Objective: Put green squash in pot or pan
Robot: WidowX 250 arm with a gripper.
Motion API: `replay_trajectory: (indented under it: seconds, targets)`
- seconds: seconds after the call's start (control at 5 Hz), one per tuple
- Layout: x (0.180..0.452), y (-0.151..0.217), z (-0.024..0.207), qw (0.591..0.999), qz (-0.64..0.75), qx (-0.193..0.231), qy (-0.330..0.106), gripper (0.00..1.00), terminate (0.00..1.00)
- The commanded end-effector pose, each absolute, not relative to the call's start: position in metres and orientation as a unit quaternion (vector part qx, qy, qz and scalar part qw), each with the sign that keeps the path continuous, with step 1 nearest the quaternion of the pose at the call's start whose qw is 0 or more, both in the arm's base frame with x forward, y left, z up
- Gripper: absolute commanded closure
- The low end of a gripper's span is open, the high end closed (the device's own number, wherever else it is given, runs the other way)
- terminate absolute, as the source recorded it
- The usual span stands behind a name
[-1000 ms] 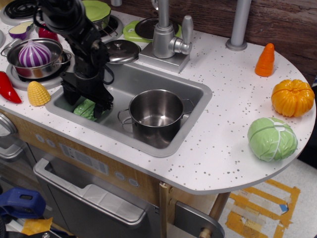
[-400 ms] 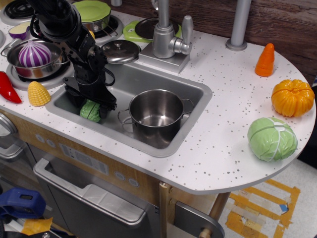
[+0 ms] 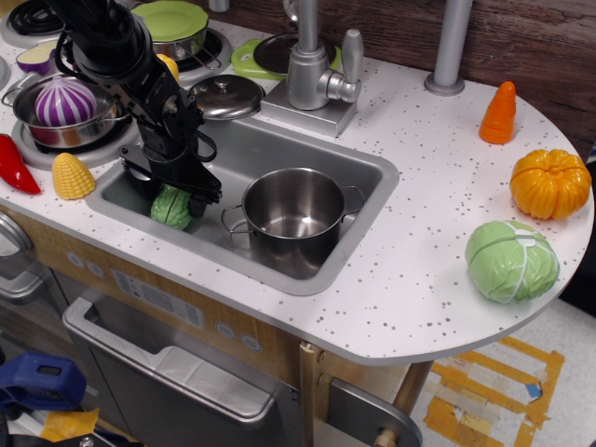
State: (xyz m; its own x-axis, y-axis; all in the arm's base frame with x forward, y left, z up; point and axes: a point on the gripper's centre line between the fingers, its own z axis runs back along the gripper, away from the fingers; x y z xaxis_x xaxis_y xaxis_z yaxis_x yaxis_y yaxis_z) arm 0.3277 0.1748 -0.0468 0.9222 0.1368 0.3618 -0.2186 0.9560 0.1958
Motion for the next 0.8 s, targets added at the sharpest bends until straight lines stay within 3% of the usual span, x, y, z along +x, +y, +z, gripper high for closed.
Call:
replay_trajectory:
  seconds: [0.0,0.4,0.6]
  targets:
    - [0.3250,0.1722,-0.0485,0.973,0.106,0.105,-0.178,0.00,0.00]
    - [0.3231,0.1652,-0.0490,0.973,0.130,0.099,-0.165,0.00,0.00]
    - [0.3239,0.1681,-0.0457,0.973,0.122,0.118,-0.157,1.00,0.00]
